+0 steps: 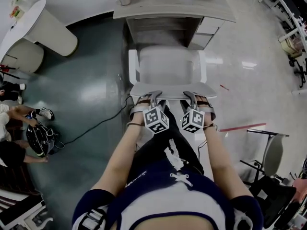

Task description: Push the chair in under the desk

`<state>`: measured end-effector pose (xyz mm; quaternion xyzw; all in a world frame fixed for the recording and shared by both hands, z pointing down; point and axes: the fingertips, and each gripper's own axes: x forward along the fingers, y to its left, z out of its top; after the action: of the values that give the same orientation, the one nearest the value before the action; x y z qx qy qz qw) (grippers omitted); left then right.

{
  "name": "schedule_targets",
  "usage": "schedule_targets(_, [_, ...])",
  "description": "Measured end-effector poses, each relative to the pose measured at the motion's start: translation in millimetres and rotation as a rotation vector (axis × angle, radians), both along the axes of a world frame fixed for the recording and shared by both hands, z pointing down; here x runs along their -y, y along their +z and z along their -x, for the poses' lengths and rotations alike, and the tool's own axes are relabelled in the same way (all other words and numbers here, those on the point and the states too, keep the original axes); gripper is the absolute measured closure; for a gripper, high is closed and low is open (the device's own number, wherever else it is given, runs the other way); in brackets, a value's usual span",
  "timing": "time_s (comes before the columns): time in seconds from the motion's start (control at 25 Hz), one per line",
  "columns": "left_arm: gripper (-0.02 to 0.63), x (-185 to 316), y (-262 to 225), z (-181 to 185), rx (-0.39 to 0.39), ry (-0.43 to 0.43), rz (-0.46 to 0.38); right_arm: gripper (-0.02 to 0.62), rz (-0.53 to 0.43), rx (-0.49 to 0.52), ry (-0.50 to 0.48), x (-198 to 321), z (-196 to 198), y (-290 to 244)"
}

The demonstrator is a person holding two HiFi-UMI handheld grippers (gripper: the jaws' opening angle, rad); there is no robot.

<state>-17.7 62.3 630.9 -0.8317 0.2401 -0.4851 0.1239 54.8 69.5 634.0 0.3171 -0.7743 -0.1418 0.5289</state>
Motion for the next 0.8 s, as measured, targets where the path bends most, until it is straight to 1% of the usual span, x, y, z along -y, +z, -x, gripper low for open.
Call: schedule_targets(0.8, [0.436, 36, -1, -5, -0.021, 0.018, -0.003, 0.454, -0.002, -0.014, 0.004, 38, -6, 1])
